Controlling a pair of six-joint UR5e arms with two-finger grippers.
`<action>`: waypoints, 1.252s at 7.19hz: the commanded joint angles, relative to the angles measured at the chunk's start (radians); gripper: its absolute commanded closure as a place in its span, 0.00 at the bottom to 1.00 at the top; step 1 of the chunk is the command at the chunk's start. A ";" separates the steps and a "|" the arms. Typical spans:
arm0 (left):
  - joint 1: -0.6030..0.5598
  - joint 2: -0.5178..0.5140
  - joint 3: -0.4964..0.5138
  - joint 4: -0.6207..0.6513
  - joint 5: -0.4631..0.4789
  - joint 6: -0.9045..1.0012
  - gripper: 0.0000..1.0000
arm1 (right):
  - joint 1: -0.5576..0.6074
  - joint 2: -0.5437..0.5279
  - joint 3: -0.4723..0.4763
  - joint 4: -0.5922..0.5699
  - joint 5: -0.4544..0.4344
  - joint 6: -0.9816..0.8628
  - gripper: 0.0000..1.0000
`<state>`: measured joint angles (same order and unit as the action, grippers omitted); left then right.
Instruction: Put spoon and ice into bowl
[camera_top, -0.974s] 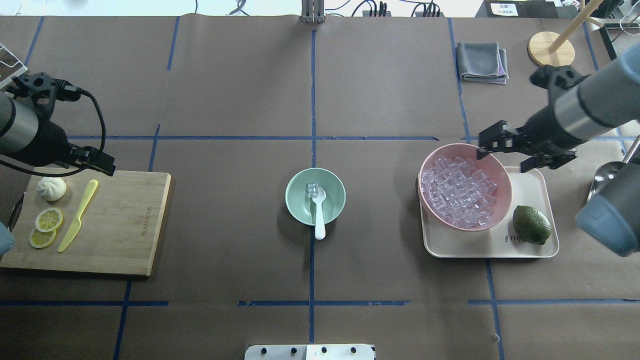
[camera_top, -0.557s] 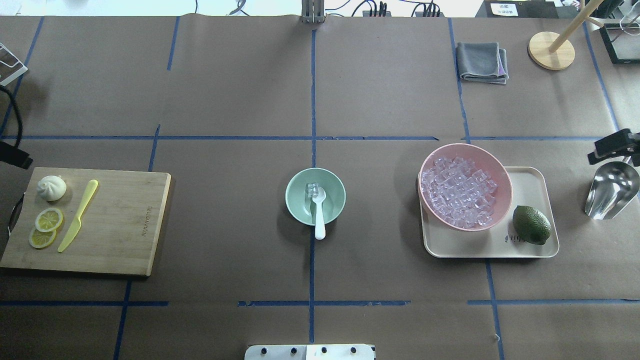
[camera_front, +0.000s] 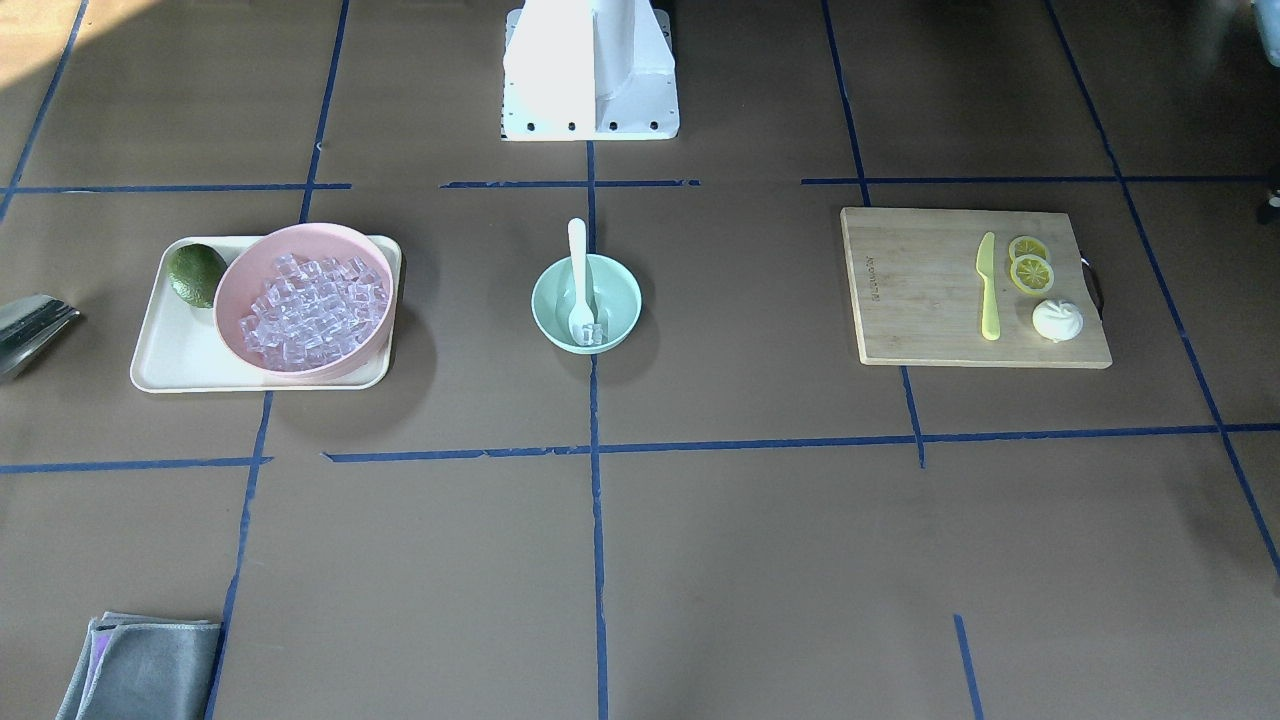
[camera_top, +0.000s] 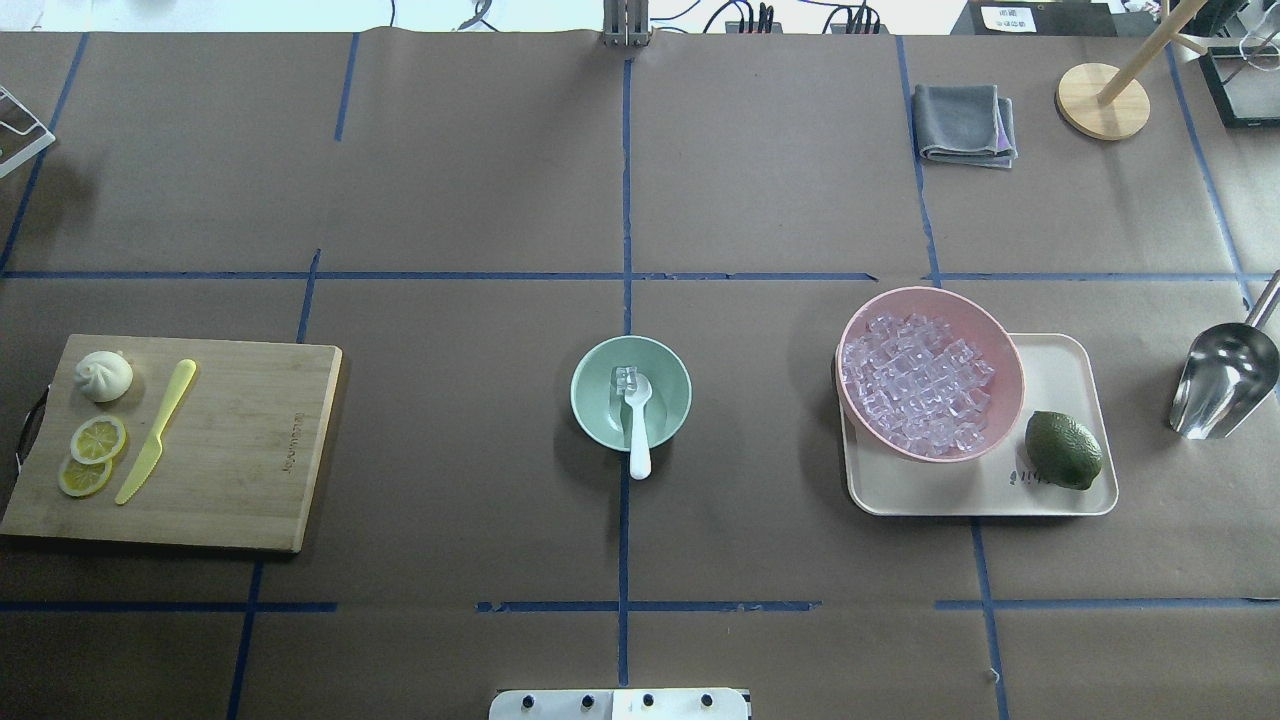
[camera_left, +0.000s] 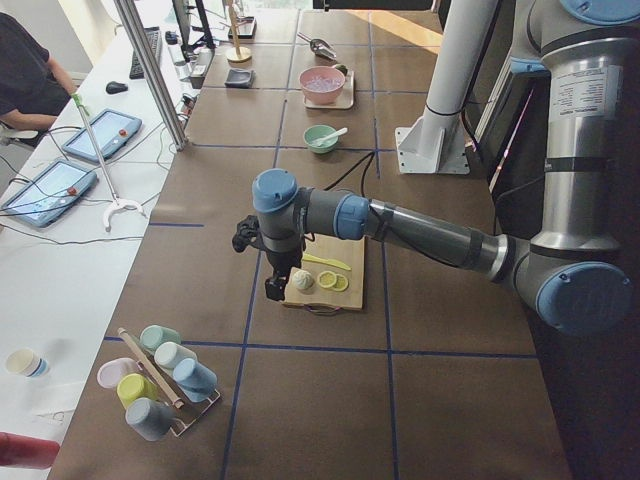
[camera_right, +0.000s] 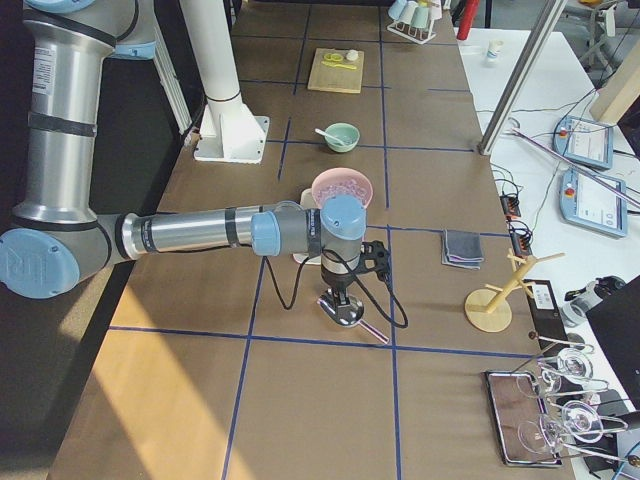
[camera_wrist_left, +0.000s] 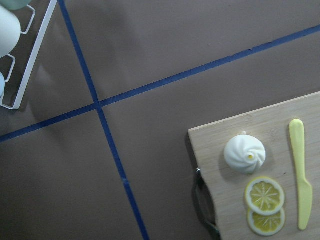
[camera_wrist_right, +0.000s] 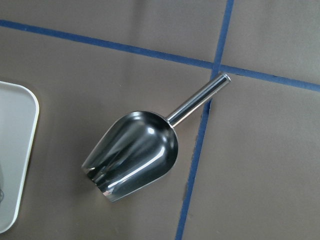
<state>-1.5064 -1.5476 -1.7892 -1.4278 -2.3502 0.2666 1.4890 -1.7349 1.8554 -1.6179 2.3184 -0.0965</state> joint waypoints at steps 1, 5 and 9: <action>-0.031 -0.028 0.097 0.009 -0.009 0.056 0.00 | 0.017 0.001 -0.021 -0.011 0.001 -0.051 0.01; -0.032 0.004 0.064 -0.011 -0.009 -0.038 0.00 | 0.016 0.001 -0.034 -0.004 0.001 -0.037 0.01; -0.032 0.044 0.060 -0.011 -0.011 -0.043 0.00 | 0.014 0.008 -0.057 -0.002 -0.001 -0.039 0.01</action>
<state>-1.5386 -1.5127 -1.7210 -1.4388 -2.3625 0.2253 1.5039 -1.7312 1.8081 -1.6211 2.3190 -0.1337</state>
